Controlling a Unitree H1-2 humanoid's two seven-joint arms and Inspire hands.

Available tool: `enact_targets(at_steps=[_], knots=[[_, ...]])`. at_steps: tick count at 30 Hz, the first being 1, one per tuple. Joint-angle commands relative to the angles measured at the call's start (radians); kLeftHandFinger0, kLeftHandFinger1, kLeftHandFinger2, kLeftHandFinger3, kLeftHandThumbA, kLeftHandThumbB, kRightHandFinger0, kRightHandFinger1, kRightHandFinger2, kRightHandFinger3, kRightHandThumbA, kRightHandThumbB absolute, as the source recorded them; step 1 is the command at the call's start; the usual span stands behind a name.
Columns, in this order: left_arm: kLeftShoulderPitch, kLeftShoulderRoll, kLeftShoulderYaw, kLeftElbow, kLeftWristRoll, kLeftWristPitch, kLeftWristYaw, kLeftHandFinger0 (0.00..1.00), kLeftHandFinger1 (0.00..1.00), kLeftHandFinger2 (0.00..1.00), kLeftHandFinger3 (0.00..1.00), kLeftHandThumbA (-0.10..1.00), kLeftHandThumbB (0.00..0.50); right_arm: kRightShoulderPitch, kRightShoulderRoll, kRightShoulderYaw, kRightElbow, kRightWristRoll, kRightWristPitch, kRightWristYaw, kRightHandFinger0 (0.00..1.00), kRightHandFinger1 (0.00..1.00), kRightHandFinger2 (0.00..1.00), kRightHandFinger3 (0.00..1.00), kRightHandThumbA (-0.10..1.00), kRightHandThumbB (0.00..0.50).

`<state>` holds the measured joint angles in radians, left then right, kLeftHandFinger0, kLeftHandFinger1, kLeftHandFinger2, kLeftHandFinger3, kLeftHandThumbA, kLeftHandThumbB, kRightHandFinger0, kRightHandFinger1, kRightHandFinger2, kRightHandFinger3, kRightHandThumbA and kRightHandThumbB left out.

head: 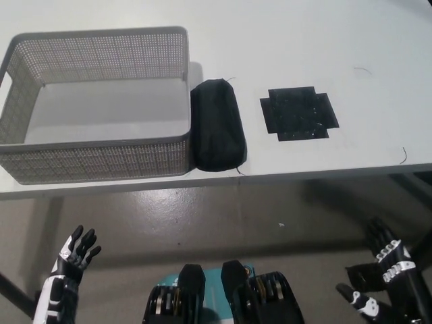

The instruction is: Use the right hand to push the pencil case on the right hand side to the container on the left side

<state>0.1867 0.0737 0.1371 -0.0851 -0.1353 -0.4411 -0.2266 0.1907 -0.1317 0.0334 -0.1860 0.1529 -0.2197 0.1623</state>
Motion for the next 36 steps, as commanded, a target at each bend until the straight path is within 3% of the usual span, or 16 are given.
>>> enact_targets(at_steps=[1,9,13,21,26,36], knots=[[0.020,0.005,-0.008,-0.039,-0.016,-0.029,-0.011,1.00,1.00,1.00,1.00,1.00,0.294,-0.011,0.009,0.005,0.008,-0.040,-0.062,-0.001,1.00,1.00,1.00,1.00,1.00,0.210],[0.087,-0.006,-0.017,-0.050,-0.002,-0.029,-0.021,1.00,1.00,1.00,1.00,1.00,0.280,0.013,0.018,0.005,0.046,-0.021,-0.077,0.004,1.00,1.00,1.00,1.00,1.00,0.201],[0.130,-0.015,-0.017,-0.057,-0.010,-0.029,-0.033,1.00,1.00,1.00,1.00,1.00,0.269,0.045,0.025,0.012,0.031,-0.012,-0.048,0.009,1.00,1.00,1.00,1.00,1.00,0.238],[0.228,-0.029,-0.027,-0.074,-0.003,-0.029,-0.054,1.00,1.00,1.00,1.00,1.00,0.258,0.122,0.019,0.026,0.025,-0.011,-0.048,0.017,1.00,1.00,1.00,1.00,1.00,0.222],[0.188,-0.025,-0.029,-0.067,0.004,-0.029,-0.041,1.00,1.00,1.00,1.00,1.00,0.289,0.084,0.014,0.025,0.026,-0.013,-0.049,0.020,1.00,1.00,1.00,1.00,1.00,0.188],[0.149,-0.018,-0.020,-0.052,0.001,-0.029,-0.042,1.00,1.00,1.00,1.00,1.00,0.250,0.042,0.030,0.020,0.030,-0.027,-0.049,0.002,1.00,1.00,1.00,1.00,1.00,0.204]])
